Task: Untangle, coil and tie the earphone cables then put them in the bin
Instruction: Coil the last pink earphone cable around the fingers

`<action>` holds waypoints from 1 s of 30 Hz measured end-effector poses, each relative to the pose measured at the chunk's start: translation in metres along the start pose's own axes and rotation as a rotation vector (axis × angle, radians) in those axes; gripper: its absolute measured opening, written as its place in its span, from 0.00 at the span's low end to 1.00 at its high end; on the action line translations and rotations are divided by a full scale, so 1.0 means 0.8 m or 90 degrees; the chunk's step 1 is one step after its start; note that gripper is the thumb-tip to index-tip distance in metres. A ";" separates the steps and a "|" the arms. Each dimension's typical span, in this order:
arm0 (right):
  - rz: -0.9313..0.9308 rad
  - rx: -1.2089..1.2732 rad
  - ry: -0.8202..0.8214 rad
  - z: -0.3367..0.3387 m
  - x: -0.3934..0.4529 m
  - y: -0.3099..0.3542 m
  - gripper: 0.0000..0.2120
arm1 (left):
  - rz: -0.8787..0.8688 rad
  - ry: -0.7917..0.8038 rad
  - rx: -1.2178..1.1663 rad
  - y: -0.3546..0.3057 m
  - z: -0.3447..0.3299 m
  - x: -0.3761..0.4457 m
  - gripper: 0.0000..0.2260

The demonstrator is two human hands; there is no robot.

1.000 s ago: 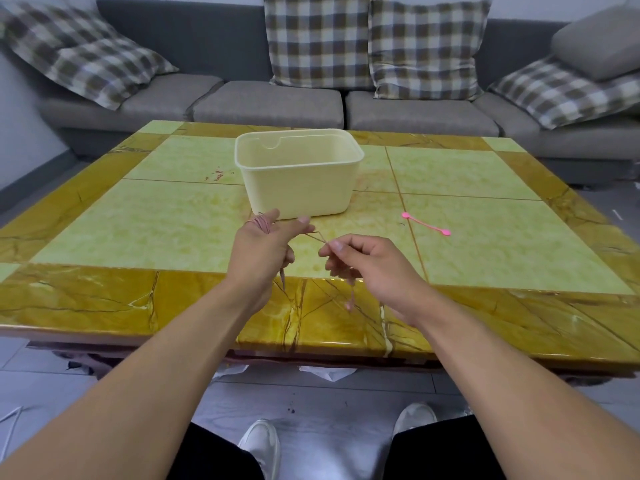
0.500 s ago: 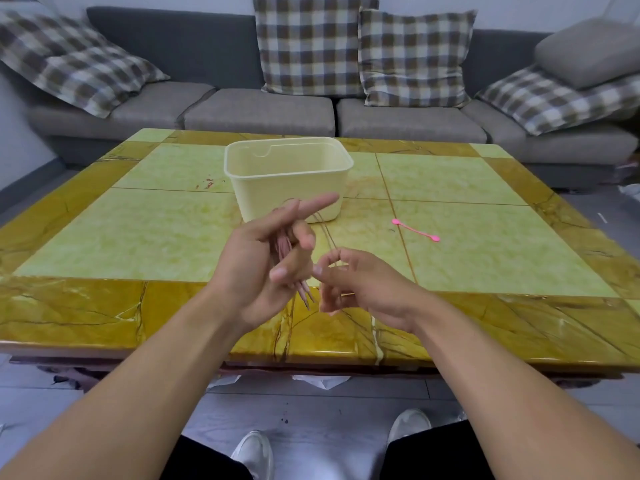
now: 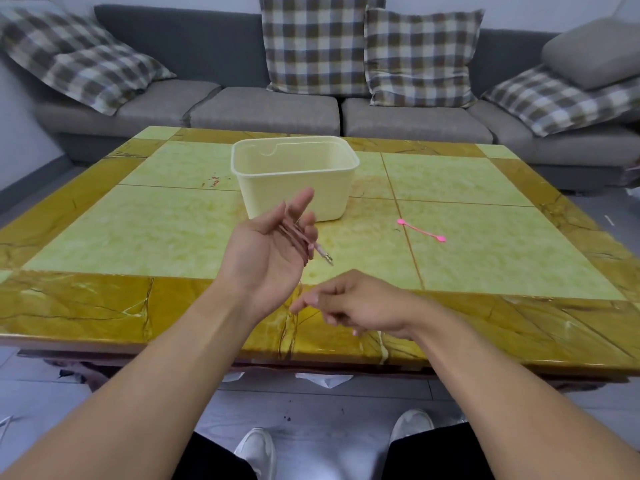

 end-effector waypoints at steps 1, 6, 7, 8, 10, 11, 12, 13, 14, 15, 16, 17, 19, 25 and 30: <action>-0.008 -0.032 0.025 -0.006 -0.001 0.002 0.12 | -0.013 -0.028 0.040 0.003 0.007 0.005 0.15; 0.008 -0.058 -0.015 0.005 -0.014 0.016 0.12 | -0.109 -0.081 0.380 0.007 0.036 0.021 0.17; 0.026 -0.062 -0.035 0.011 -0.017 0.017 0.11 | -0.103 -0.068 0.460 0.011 0.038 0.022 0.21; 0.040 -0.063 -0.057 0.017 -0.020 0.018 0.11 | -0.078 -0.044 0.531 0.016 0.039 0.023 0.23; 0.056 -0.074 -0.111 0.030 -0.025 0.017 0.11 | 0.027 0.007 0.616 0.030 0.039 0.018 0.21; 0.066 -0.094 -0.145 0.037 -0.027 0.017 0.12 | 0.083 0.043 0.654 0.038 0.037 0.013 0.19; 0.078 -0.123 -0.185 0.045 -0.029 0.016 0.12 | 0.129 0.079 0.703 0.043 0.034 0.008 0.15; 0.090 -0.147 -0.230 0.051 -0.029 0.015 0.13 | 0.168 0.112 0.757 0.049 0.034 0.003 0.15; 0.097 -0.155 -0.269 0.057 -0.029 0.013 0.13 | 0.201 0.136 0.807 0.052 0.034 -0.001 0.21; 0.107 -0.139 -0.294 0.060 -0.028 0.012 0.12 | 0.232 0.155 0.825 0.056 0.036 -0.002 0.28; 0.121 -0.109 -0.305 0.061 -0.027 0.011 0.11 | 0.265 0.172 0.803 0.058 0.036 -0.004 0.34; 0.134 -0.075 -0.311 0.061 -0.024 0.010 0.10 | 0.294 0.190 0.746 0.060 0.036 -0.003 0.37; 0.157 -0.013 -0.323 0.061 -0.021 0.010 0.09 | 0.337 0.235 0.585 0.057 0.031 -0.002 0.39; 0.198 0.041 -0.265 0.054 -0.014 0.015 0.06 | 0.377 0.306 0.350 0.054 0.019 -0.002 0.29; 0.207 0.064 -0.228 0.050 -0.019 0.023 0.14 | 0.392 0.293 0.349 0.053 0.018 -0.001 0.34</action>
Point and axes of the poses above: each hand's wrist, its own x-axis towards the middle knuckle, its own z-axis out of the back of the hand, y = z × x, the point moved 4 cm from there along x, towards the middle knuckle, and after that the axes turned 2 degrees about x, right-handed, at the moved point
